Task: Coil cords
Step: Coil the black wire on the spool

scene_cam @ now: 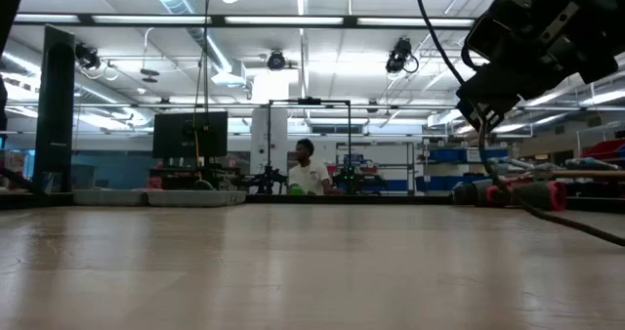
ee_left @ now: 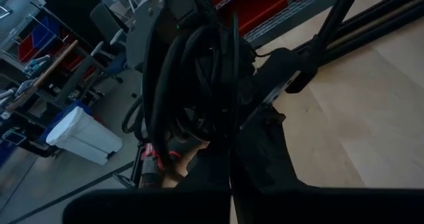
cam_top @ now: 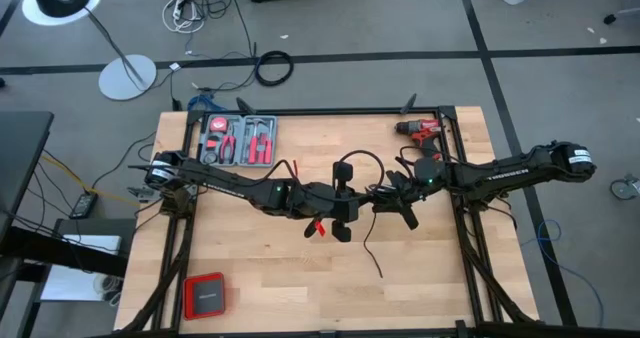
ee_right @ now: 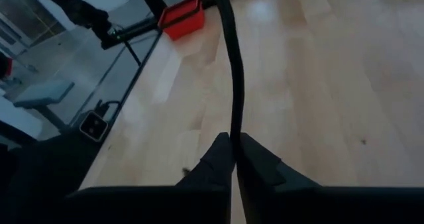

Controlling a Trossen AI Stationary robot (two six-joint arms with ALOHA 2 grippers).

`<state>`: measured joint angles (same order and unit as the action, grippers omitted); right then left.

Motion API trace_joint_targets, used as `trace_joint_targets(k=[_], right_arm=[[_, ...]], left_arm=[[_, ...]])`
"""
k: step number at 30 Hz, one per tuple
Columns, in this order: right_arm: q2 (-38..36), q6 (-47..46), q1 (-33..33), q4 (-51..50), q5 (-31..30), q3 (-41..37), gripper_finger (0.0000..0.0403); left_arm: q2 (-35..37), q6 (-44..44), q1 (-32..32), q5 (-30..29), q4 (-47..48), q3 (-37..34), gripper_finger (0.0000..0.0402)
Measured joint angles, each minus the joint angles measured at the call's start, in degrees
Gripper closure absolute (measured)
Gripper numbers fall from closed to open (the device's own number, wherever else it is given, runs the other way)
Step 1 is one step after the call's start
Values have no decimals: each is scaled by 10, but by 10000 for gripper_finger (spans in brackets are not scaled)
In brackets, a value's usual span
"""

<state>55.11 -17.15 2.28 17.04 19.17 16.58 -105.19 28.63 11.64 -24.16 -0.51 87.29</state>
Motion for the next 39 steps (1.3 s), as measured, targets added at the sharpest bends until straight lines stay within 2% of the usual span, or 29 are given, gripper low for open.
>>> trace_joint_targets(k=[12,16,21,27,33,39], right_arm=[[0,8,-55,-103,-19,1,401],[-1,8,-70,-158,-62,1,401],[-9,9,-79,-181,-98,1,401],[-46,45,-97,-204,-146,0,401],[-94,58,-101,-279,-201,0,401],[-148,84,-101,-279,-227,0,401]], left_arm=[[1,-16,1,-16,26,0,402],[13,-40,4,-16,57,0,402],[36,-77,11,-18,92,0,402],[43,-136,13,-20,169,0,402],[43,-168,18,-19,206,0,402],[43,-202,18,2,252,0,402]])
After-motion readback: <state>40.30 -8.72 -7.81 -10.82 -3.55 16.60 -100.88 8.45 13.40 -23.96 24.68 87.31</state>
